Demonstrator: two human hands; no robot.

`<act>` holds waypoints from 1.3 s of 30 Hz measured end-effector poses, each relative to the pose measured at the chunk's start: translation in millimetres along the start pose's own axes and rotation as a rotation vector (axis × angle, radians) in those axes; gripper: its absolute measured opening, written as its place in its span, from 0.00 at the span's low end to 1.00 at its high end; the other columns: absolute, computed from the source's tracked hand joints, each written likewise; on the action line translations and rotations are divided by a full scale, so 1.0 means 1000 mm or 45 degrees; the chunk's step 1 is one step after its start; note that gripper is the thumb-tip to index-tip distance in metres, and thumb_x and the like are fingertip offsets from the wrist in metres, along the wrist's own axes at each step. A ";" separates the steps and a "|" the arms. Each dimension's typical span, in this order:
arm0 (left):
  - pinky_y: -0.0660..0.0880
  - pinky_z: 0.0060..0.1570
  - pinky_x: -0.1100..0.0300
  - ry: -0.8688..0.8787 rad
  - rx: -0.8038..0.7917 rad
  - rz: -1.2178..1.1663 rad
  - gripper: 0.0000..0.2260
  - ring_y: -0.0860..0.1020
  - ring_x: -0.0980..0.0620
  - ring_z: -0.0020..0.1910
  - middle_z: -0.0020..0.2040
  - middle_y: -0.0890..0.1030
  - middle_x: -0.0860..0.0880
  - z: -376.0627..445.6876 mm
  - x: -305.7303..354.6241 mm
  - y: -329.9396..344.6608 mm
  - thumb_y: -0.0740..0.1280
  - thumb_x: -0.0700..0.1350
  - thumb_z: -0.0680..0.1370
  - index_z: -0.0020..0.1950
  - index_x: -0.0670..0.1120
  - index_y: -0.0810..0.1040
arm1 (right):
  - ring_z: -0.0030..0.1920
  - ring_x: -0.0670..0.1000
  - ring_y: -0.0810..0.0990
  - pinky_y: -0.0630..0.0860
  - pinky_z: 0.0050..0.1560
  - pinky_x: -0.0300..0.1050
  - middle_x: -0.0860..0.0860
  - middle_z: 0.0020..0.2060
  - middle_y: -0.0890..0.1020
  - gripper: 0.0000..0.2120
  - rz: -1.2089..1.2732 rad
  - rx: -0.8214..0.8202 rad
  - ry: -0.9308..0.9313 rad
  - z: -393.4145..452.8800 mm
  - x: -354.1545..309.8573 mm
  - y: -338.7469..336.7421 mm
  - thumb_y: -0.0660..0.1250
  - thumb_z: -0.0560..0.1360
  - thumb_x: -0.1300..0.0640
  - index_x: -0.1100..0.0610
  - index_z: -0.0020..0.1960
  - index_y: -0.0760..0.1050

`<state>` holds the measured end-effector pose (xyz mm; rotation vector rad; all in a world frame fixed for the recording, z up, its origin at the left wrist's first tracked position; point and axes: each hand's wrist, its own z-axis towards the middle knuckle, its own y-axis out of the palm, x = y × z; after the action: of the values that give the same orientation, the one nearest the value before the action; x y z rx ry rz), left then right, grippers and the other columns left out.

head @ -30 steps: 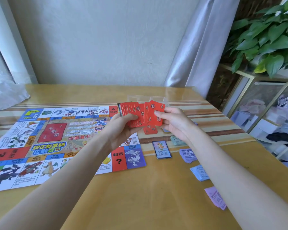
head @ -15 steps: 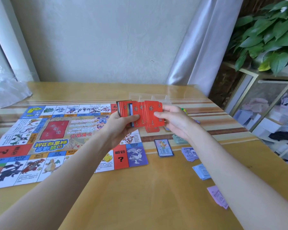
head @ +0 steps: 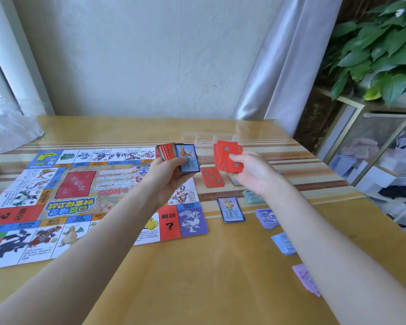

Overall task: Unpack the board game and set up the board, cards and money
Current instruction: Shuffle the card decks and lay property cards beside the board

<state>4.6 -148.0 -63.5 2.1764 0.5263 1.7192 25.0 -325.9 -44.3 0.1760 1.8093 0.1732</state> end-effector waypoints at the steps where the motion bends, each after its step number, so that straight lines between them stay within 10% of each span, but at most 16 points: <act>1: 0.80 0.40 0.58 -0.006 0.033 -0.022 0.06 0.80 0.46 0.44 0.48 0.79 0.40 0.002 0.000 -0.003 0.62 0.34 0.78 0.54 0.38 0.71 | 0.48 0.54 0.78 0.74 0.44 0.44 0.60 0.52 0.79 0.13 -0.020 0.076 -0.002 0.003 -0.001 -0.004 0.56 0.79 0.69 0.66 0.63 0.70; 10: 0.79 0.40 0.54 -0.127 0.154 0.023 0.10 0.78 0.45 0.43 0.50 0.76 0.38 0.020 -0.007 0.002 0.61 0.33 0.78 0.59 0.37 0.67 | 0.54 0.56 0.76 0.72 0.47 0.48 0.58 0.57 0.77 0.16 -0.926 0.253 -0.008 0.033 0.027 0.014 0.56 0.78 0.65 0.62 0.65 0.67; 16: 0.78 0.35 0.57 -0.241 0.114 0.178 0.12 0.78 0.47 0.41 0.43 0.76 0.41 0.033 -0.017 0.021 0.61 0.34 0.78 0.61 0.35 0.69 | 0.50 0.56 0.76 0.64 0.29 0.40 0.58 0.51 0.76 0.07 -1.542 0.274 -0.159 0.036 0.036 0.023 0.57 0.79 0.63 0.63 0.55 0.71; 20: 0.78 0.34 0.54 -0.252 0.129 0.266 0.14 0.78 0.45 0.43 0.44 0.76 0.41 0.044 -0.020 0.025 0.62 0.33 0.78 0.63 0.36 0.68 | 0.56 0.60 0.73 0.69 0.42 0.46 0.59 0.55 0.73 0.09 -1.818 0.365 -0.337 0.036 0.039 0.027 0.61 0.78 0.59 0.64 0.54 0.74; 30: 0.76 0.49 0.45 -0.238 0.105 0.312 0.08 0.77 0.42 0.44 0.43 0.76 0.40 0.049 -0.016 0.032 0.61 0.33 0.79 0.57 0.37 0.68 | 0.44 0.58 0.73 0.67 0.38 0.46 0.59 0.51 0.77 0.09 -1.841 0.292 -0.332 0.025 0.024 0.033 0.57 0.77 0.66 0.63 0.57 0.69; 39: 0.75 0.36 0.48 -0.231 0.105 0.334 0.09 0.75 0.46 0.38 0.44 0.76 0.39 0.050 -0.013 0.029 0.60 0.33 0.79 0.59 0.38 0.69 | 0.50 0.58 0.75 0.69 0.39 0.47 0.59 0.53 0.75 0.18 -1.845 0.165 -0.263 0.028 0.021 0.026 0.56 0.75 0.70 0.62 0.65 0.65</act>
<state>53.4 -180.5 -72.7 2.5251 0.2798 1.6235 47.9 -295.1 -65.0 -0.9812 1.3575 -0.9423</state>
